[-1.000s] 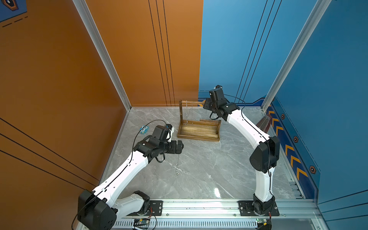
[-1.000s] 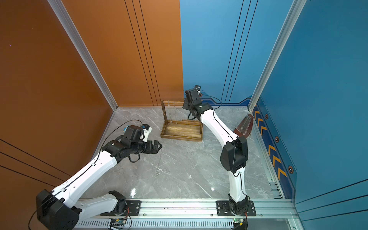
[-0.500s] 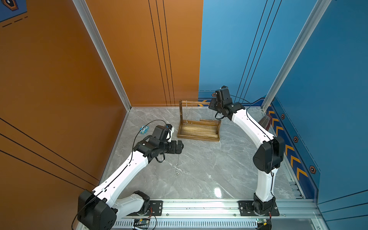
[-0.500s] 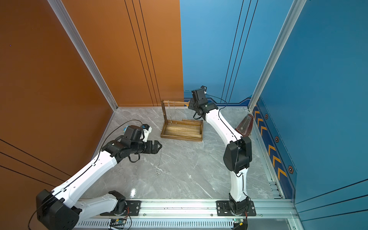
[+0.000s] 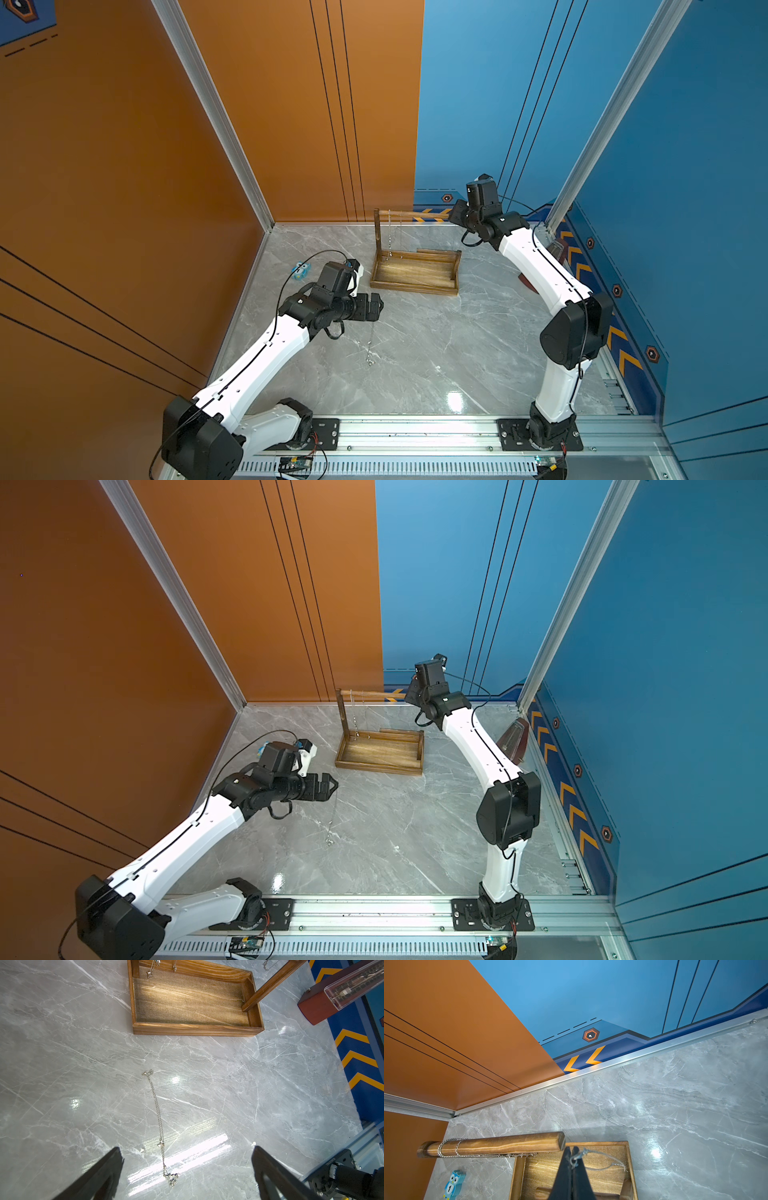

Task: Take the necklace off the jewelry display stand
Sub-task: Take off the necklace from the stand.

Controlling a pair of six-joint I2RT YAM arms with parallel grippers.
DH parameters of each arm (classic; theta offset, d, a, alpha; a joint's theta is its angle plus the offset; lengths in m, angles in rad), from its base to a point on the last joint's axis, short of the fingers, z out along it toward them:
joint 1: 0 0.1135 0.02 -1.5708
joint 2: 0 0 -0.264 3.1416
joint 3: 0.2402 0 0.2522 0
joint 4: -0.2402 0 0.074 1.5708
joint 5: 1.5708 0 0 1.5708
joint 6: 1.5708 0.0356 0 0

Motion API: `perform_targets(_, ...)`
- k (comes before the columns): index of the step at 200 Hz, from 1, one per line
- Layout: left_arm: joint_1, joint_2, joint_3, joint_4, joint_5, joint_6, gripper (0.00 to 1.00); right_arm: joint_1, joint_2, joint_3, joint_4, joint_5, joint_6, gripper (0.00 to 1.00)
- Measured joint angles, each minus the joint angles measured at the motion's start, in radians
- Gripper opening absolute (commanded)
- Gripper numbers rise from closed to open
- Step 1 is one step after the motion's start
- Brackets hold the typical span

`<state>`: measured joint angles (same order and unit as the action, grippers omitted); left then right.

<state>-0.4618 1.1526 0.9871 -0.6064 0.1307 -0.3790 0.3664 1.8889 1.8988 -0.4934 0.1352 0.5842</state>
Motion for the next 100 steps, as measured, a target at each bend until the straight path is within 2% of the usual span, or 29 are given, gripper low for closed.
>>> perform_targets(100,-0.004,-0.004,-0.005,0.000,-0.030,0.016,0.99,-0.043,-0.122,-0.046,0.000,-0.031,-0.001,0.00)
